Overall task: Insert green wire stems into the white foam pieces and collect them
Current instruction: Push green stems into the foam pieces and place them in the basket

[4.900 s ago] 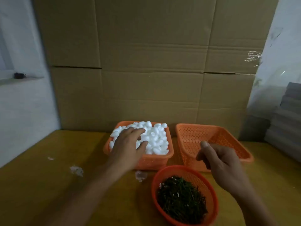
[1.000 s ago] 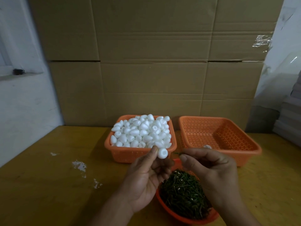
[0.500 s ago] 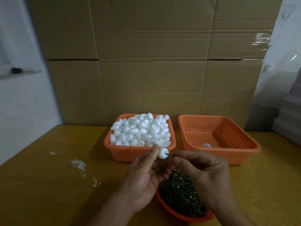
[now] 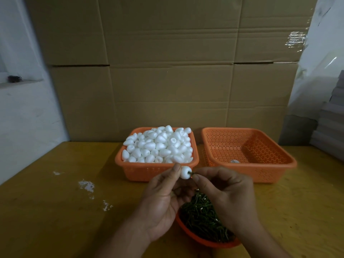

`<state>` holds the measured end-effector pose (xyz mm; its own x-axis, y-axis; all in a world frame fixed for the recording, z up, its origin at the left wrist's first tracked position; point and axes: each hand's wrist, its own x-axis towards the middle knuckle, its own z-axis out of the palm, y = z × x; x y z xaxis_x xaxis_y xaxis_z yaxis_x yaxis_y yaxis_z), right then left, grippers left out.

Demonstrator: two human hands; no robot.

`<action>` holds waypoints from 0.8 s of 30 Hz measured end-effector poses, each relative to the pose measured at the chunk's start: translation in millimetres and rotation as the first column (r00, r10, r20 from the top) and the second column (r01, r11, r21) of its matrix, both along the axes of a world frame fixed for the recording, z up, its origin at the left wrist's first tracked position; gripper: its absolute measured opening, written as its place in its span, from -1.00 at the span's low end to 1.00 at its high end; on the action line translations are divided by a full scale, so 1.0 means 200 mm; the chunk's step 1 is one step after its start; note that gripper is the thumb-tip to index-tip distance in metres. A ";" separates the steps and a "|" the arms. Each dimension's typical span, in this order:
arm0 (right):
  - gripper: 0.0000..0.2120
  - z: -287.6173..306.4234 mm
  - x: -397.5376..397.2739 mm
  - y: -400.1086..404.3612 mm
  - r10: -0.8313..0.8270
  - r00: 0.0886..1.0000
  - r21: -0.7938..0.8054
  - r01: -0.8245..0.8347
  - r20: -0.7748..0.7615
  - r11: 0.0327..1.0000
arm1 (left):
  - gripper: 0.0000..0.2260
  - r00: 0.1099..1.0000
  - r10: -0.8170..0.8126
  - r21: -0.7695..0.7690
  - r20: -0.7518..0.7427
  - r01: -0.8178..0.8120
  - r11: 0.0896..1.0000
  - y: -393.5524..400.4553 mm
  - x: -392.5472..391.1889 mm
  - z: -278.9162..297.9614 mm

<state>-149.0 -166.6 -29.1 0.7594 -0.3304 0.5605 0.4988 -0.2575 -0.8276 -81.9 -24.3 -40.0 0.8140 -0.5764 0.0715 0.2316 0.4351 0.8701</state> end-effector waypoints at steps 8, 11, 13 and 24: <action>-0.88 -0.05 0.03 -0.03 -0.093 0.995 -0.141 0.089 -0.020 0.986 | -0.71 0.998 0.057 0.033 0.004 -0.058 0.998 -0.02 0.00 -0.03; -0.89 -0.06 0.03 -0.05 -0.125 0.992 -0.190 0.118 -0.023 0.975 | -0.74 0.997 0.076 0.042 0.008 -0.076 0.996 -0.03 -0.01 -0.04; -0.90 -0.06 0.03 -0.05 -0.136 0.991 -0.210 0.132 -0.006 0.969 | -0.75 0.996 0.088 0.037 0.018 -0.089 0.995 -0.04 -0.02 -0.03; -0.94 -0.05 0.04 -0.09 -0.142 0.990 -0.238 0.138 0.004 0.961 | -0.72 0.996 0.068 0.028 0.051 -0.070 0.997 -0.04 -0.03 -0.04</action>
<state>-141.8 -184.6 -39.3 0.7226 -0.2931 0.6260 0.4335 -0.5133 -0.7407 -87.0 -31.4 -47.6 0.8478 -0.5213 0.0973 0.1574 0.4227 0.8925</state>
